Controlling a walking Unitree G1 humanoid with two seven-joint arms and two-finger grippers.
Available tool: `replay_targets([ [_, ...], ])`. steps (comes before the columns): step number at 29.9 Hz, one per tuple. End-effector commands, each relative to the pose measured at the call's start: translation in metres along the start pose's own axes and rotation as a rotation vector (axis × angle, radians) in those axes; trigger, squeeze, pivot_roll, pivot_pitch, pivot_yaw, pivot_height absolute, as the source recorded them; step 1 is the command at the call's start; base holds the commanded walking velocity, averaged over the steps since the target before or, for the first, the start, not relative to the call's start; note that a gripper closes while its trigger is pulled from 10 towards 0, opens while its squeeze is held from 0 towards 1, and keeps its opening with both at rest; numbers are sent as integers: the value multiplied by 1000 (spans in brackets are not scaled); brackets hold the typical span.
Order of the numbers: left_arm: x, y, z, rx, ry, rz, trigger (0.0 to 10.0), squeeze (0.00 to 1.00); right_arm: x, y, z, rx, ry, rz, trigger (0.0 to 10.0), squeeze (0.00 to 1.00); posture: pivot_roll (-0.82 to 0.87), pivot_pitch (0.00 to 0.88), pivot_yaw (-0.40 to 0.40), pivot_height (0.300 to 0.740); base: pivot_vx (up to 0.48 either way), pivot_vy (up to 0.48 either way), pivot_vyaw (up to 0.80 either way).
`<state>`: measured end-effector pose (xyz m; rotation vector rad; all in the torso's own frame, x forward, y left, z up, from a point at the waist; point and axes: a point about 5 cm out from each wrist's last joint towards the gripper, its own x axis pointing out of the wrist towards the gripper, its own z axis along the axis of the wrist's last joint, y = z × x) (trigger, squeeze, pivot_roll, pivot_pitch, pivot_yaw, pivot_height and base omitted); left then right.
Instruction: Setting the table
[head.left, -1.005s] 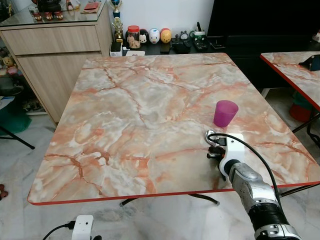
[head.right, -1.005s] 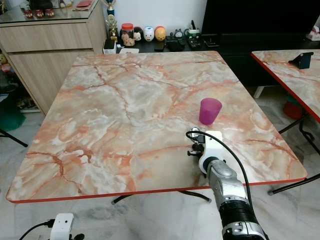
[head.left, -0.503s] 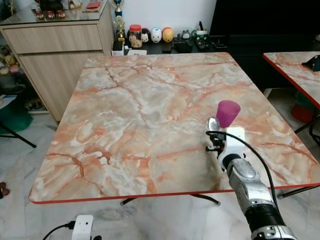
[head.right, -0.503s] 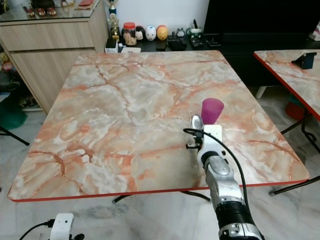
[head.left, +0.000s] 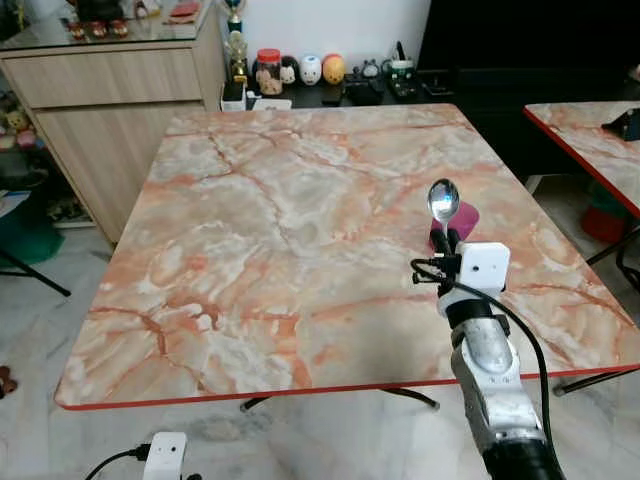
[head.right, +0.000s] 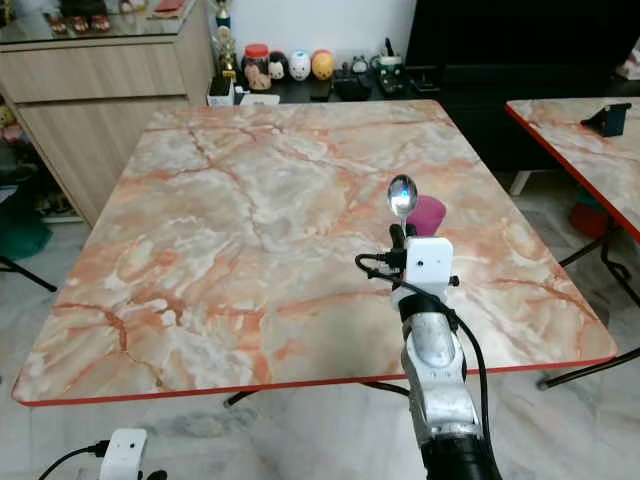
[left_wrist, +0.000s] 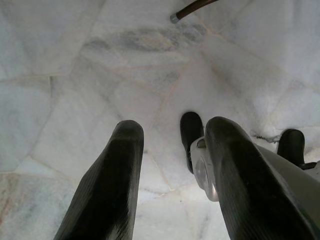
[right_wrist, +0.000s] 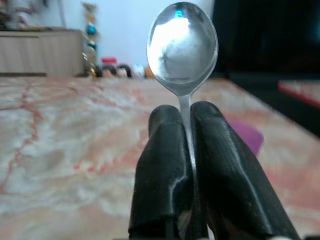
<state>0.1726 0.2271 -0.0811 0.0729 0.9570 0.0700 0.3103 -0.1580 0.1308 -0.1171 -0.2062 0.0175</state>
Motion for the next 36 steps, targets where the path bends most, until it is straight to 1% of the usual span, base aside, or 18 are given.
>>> replay_targets([
  [1,-2,3,-7,25,29,10,10000,0,1,3,14,-26,-80,9,10000,0,-34,0,-1,740,0,0,0],
  [2,-2,3,-8,28,31,11,10000,0,1,5,18,-38,-104,26,10000,0,-34,0,-1,740,0,0,0],
  [3,-1,3,-6,31,28,11,10000,0,3,7,21,-75,-113,49,10000,0,-27,0,3,740,0,0,0],
  [6,-1,4,-5,33,20,13,10000,0,3,6,22,-63,-118,50,10000,0,-36,0,3,740,0,0,0],
  [9,-1,4,-4,33,15,24,10000,0,2,1,20,-71,-112,37,10000,0,-30,0,-1,740,0,0,0],
  [11,-1,4,-3,34,13,25,10000,0,3,0,21,-75,-112,38,10000,0,-33,0,-2,740,0,0,0],
  [14,0,3,-1,40,7,22,10000,0,9,-1,25,-86,-122,36,10000,0,-39,0,-7,740,0,-305,0],
  [21,0,4,-1,41,6,26,10000,0,15,2,33,-71,-146,30,10000,0,-48,0,-2,740,0,-349,0],
  [24,0,5,0,41,6,27,10000,0,15,4,34,-60,-152,18,10000,0,-48,0,3,740,0,-349,0],
  [27,0,5,0,43,6,29,10000,0,14,6,36,-66,-162,31,10000,0,-45,0,4,740,0,-349,0],
  [32,0,5,0,45,6,29,10000,0,14,4,35,-66,-156,19,10000,0,-44,0,6,740,0,-349,0],
  [36,0,6,1,45,4,30,10000,0,16,8,36,-57,-157,27,10000,0,-44,0,5,740,0,-349,0],
])
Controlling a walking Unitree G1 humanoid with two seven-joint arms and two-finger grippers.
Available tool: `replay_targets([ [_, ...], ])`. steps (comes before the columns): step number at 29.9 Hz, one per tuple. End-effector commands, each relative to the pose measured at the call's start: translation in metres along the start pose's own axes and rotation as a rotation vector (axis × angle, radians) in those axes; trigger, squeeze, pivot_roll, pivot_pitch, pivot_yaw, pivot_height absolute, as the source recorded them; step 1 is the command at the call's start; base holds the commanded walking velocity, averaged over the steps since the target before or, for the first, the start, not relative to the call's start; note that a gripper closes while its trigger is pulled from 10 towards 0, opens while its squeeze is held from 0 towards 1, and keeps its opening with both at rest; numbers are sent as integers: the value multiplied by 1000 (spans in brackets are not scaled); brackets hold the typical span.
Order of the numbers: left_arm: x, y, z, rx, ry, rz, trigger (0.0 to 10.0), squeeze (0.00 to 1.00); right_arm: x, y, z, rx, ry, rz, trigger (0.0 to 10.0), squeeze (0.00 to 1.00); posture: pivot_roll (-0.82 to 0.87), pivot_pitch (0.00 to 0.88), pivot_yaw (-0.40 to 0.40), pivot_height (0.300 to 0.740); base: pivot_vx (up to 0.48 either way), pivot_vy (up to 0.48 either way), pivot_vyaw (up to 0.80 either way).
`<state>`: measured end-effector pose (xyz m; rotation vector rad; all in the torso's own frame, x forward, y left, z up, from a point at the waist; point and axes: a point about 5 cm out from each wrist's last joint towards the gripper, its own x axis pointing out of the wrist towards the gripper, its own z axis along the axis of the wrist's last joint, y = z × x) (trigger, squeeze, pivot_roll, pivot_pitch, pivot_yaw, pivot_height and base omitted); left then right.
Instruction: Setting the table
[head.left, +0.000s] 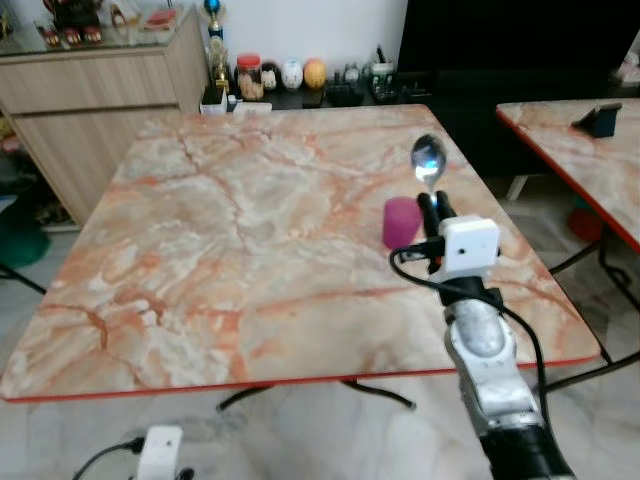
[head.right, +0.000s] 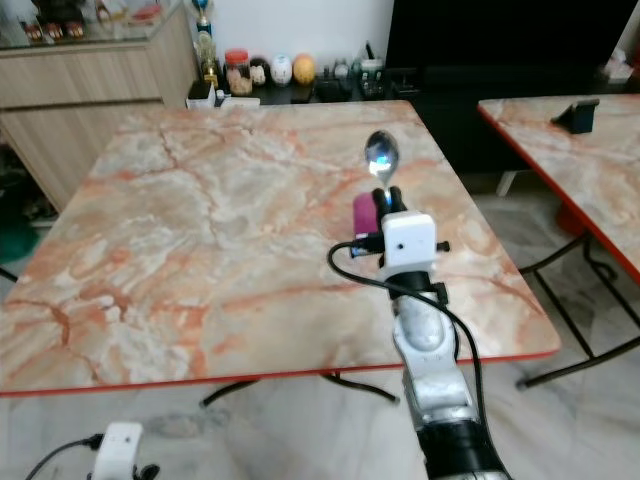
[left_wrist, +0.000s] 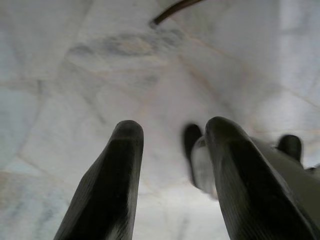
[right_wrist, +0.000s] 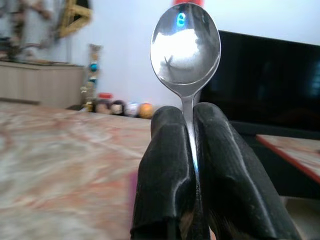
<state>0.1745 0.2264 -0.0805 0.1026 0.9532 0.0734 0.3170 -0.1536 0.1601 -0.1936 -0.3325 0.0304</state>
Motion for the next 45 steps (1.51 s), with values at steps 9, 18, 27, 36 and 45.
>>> replay_targets([
  [9,-1,6,-1,16,9,12,10000,0,5,4,9,19,-30,-1,10000,0,-44,0,5,740,0,-350,0],
  [18,-1,6,-3,15,12,14,10000,0,8,-6,8,15,-30,-35,10000,0,-41,0,1,740,0,-350,0],
  [27,-2,5,-6,19,17,12,10000,0,9,-7,7,19,-28,-39,10000,0,-43,0,1,740,0,-347,0],
  [36,-2,4,-7,19,20,10,10000,0,9,-11,8,-22,-33,-43,10000,0,-50,0,-1,740,0,-346,0],
  [45,-2,4,-8,21,21,8,10000,0,9,-12,7,17,-30,-55,10000,0,-52,0,2,740,0,-346,342],
])
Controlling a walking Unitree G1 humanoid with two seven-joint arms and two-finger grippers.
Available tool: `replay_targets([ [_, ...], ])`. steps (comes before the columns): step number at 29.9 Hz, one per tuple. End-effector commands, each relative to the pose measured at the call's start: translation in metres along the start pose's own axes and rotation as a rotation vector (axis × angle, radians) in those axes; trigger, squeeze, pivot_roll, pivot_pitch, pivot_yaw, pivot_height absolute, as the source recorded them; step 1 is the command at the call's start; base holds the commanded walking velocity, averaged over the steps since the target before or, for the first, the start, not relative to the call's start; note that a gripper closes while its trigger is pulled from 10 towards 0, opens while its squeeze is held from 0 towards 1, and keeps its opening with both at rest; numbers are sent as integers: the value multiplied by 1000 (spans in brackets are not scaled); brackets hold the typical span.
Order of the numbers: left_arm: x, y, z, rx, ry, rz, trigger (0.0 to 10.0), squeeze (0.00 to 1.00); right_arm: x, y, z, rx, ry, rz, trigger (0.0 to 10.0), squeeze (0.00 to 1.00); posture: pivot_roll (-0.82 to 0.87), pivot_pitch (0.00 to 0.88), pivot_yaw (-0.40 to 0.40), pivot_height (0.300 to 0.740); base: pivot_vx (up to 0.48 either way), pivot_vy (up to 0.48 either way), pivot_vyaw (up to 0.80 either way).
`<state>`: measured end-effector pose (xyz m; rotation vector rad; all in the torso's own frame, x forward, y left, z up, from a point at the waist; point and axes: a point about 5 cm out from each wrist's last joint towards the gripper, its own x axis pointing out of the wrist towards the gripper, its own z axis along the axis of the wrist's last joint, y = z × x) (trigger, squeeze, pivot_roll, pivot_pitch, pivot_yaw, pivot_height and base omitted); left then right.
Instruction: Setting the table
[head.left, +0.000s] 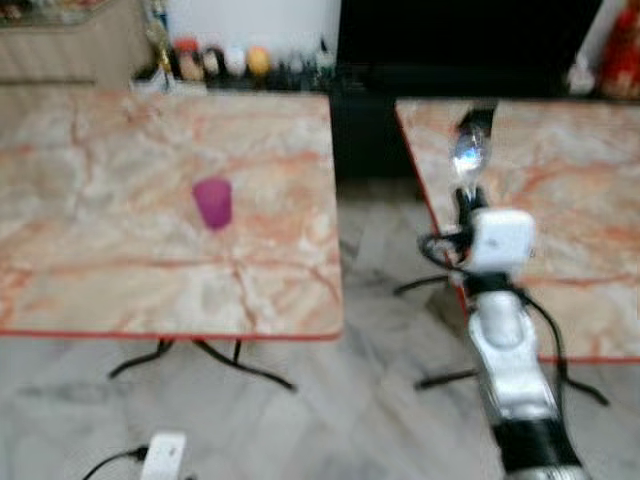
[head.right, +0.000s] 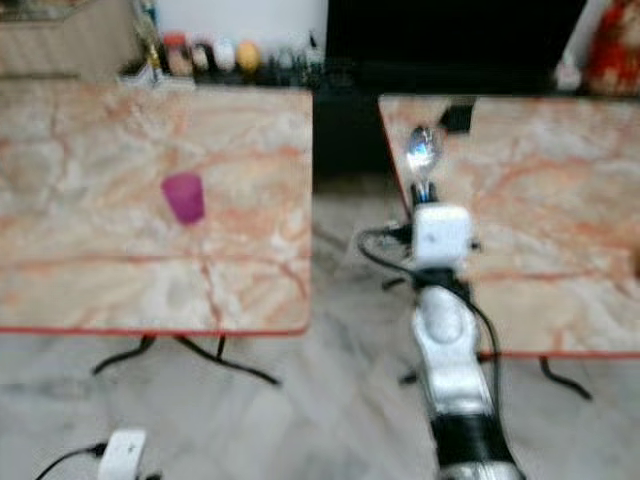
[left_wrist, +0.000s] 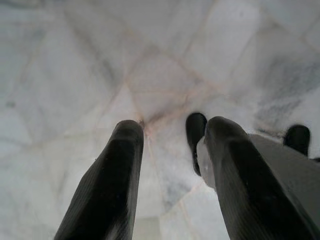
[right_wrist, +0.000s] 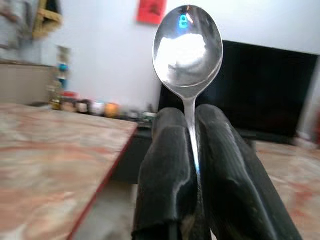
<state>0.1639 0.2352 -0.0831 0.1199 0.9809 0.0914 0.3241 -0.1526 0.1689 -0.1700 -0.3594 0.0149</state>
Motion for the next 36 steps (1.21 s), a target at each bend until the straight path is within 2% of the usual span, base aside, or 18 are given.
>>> replay_targets([
  [1,1,-4,3,13,-8,-14,10000,0,1,-11,1,-2,-7,-32,10000,0,-52,0,2,740,0,-345,0],
  [36,2,-2,9,7,-20,-11,10000,0,3,-18,-1,6,18,-66,10000,0,-52,0,15,740,0,-343,0],
])
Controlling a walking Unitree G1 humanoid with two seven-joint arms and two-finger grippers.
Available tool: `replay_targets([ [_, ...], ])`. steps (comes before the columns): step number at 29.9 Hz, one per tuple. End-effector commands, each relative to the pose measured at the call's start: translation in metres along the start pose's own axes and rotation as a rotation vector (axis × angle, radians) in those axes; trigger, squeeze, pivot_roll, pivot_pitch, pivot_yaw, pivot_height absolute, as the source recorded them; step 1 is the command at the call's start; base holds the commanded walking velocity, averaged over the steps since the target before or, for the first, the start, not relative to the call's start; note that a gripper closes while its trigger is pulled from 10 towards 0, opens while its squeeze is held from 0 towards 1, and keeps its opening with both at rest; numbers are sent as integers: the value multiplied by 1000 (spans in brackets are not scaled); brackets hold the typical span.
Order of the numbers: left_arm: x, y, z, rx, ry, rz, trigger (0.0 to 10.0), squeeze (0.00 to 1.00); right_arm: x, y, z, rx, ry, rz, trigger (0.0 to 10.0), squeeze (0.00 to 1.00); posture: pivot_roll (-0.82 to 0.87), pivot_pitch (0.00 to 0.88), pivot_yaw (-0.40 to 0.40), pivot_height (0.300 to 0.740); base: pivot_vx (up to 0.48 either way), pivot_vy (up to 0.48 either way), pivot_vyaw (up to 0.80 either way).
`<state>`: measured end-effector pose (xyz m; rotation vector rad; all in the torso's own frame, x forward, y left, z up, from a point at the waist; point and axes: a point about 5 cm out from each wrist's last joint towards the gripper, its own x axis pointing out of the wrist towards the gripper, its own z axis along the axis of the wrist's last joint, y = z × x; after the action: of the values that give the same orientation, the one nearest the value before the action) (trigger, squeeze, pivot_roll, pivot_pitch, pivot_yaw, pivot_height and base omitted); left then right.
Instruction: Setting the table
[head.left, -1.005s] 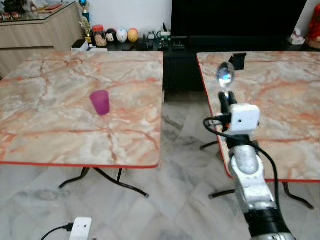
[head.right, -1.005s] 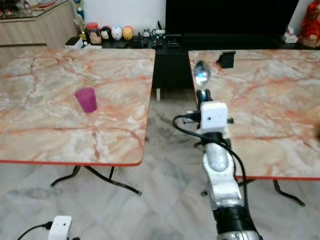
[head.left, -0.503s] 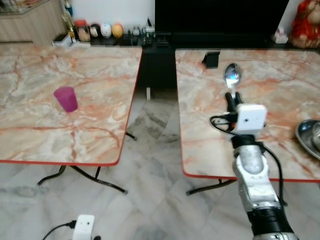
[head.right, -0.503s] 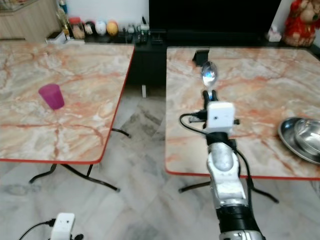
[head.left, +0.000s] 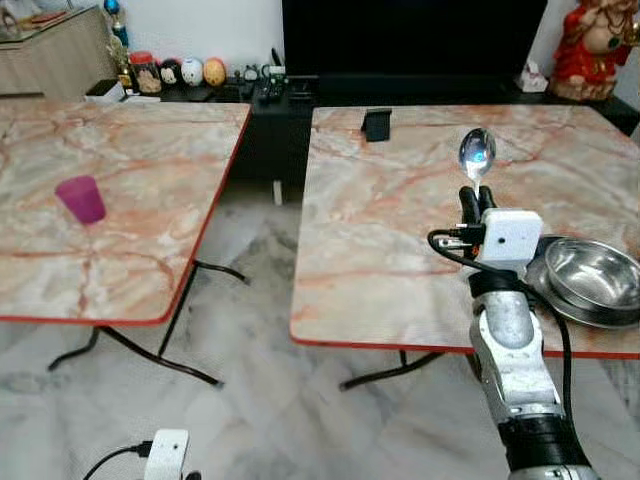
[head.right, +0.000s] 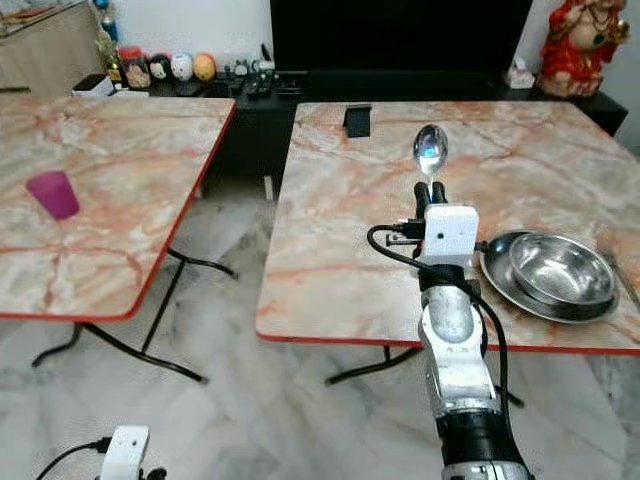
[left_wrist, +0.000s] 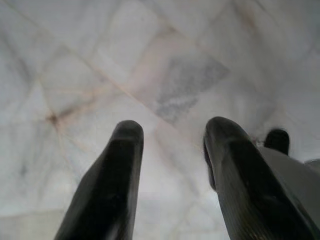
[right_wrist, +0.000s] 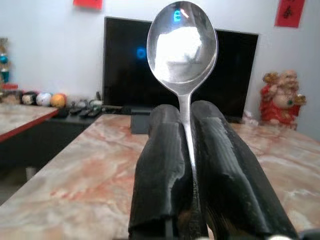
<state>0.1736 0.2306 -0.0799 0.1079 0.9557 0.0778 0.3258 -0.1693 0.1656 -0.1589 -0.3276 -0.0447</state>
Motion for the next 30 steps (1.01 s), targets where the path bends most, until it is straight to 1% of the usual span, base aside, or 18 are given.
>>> replay_targets([
  [1,0,3,-1,13,6,4,10000,0,3,-2,5,1,-18,-8,10000,0,-52,0,15,740,0,-345,0],
  [16,-1,2,-4,21,11,2,10000,0,4,-1,6,-3,-25,1,10000,0,-50,0,6,740,0,-343,0],
  [21,-1,1,-5,19,13,-1,10000,0,2,-2,6,-6,-28,13,10000,0,-53,0,6,740,0,-344,0],
  [30,-1,1,-6,27,15,-4,10000,0,0,-5,3,1,-19,-3,10000,0,-57,0,8,740,0,-345,0],
])
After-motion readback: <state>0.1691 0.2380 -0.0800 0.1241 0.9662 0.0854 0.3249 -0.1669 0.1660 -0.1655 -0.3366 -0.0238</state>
